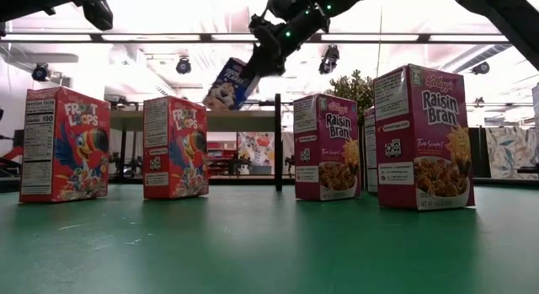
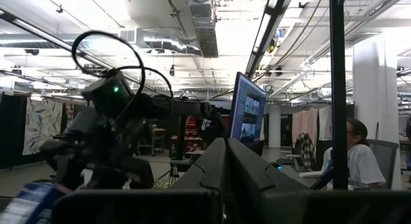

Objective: Stack cereal on shelf
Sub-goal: Put the left blue cereal box on the shelf

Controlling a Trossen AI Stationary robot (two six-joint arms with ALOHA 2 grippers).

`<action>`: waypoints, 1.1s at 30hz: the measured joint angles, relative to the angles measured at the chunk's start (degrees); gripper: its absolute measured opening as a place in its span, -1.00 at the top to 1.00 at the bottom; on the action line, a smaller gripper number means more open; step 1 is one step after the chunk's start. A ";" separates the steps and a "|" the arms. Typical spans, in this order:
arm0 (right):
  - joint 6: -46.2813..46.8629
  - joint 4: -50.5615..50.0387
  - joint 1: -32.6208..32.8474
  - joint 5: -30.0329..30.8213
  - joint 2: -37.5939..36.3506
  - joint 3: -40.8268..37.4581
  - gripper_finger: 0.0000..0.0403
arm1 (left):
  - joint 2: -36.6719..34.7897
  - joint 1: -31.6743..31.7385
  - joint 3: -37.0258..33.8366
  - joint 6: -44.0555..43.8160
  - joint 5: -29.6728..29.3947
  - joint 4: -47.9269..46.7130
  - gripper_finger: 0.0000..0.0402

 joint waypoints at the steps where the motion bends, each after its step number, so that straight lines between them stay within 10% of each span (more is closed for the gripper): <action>1: -0.05 -0.04 0.00 0.02 0.23 -0.05 0.13 | 0.00 0.00 0.00 0.00 0.01 0.00 1.00; 18: -0.71 1.52 0.04 0.44 0.32 0.11 0.01 | 0.00 0.02 0.00 0.00 -0.01 0.02 1.00; 33: -3.23 -18.40 5.87 0.13 -8.58 6.16 0.03 | 8.64 0.09 5.64 -0.18 -5.67 -3.92 1.00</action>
